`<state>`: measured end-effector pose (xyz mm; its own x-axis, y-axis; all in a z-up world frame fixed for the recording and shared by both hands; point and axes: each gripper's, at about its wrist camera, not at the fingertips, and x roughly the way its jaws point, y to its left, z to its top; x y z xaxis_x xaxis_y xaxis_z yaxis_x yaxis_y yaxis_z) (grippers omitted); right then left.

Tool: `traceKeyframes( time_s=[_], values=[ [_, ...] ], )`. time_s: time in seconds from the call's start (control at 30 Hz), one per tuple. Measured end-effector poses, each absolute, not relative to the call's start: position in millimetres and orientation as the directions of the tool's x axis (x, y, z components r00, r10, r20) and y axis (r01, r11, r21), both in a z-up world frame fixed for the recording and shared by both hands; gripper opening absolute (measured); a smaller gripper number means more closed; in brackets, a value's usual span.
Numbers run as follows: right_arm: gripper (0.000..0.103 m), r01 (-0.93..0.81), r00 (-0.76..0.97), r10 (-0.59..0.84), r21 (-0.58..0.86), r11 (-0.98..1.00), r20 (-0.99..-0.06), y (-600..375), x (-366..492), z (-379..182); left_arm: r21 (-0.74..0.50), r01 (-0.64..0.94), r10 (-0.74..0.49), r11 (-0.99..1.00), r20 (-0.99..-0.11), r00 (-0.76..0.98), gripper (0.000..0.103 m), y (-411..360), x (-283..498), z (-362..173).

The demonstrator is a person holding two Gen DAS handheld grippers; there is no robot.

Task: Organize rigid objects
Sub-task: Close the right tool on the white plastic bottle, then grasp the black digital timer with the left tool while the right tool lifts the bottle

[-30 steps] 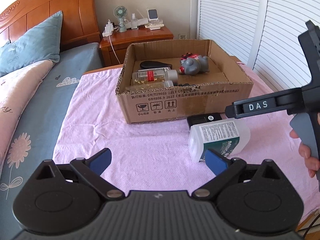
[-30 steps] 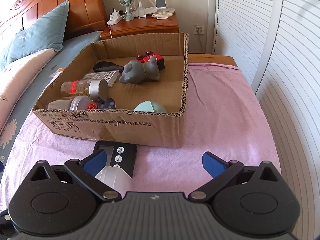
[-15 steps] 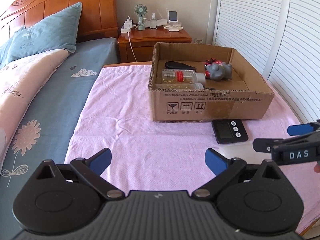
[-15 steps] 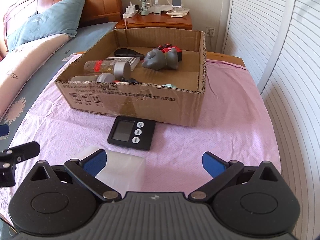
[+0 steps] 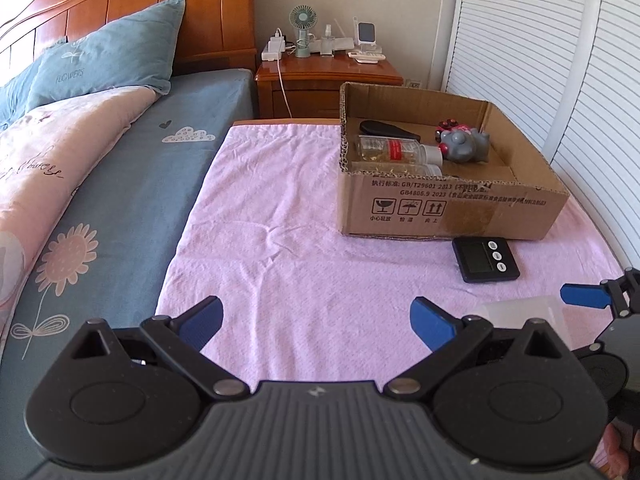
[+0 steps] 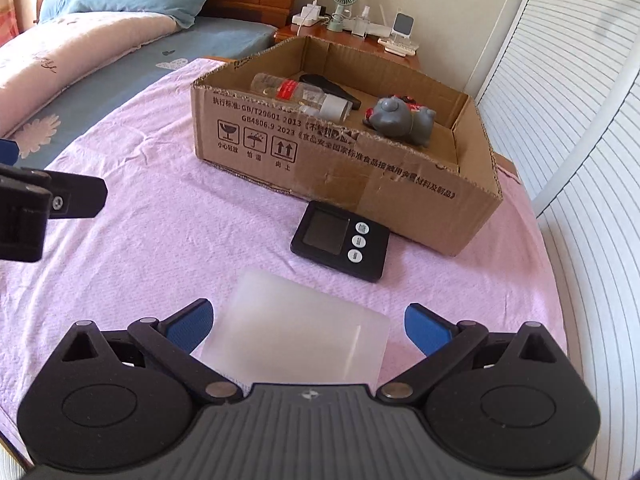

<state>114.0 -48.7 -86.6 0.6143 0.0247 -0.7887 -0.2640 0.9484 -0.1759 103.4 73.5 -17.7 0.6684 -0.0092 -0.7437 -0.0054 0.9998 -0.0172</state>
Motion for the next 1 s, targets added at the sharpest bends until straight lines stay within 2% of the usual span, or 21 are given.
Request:
traceKeyframes(
  time_s=[0.47,0.77,1.0],
  values=[
    [0.103,-0.106,0.594,-0.001,-0.079,0.991,-0.804,-126.0,119.1,-95.6,-0.006,0.105,-0.072,0.994,-0.765,0.64,0.099,36.5,115.3,-21.3],
    [0.103,-0.176,0.586,0.066,-0.047,0.983,-0.808,-146.1,112.8,-111.3,-0.065,0.171,-0.157,0.983,-0.779,0.607,0.099,-1.7,144.7,-26.0],
    [0.103,-0.208,0.6,0.114,-0.017,0.978,-0.792,-154.1,109.5,-114.6,-0.068,0.218,-0.185,0.974,-0.794,0.579,0.099,-39.1,176.5,-47.4]
  ],
)
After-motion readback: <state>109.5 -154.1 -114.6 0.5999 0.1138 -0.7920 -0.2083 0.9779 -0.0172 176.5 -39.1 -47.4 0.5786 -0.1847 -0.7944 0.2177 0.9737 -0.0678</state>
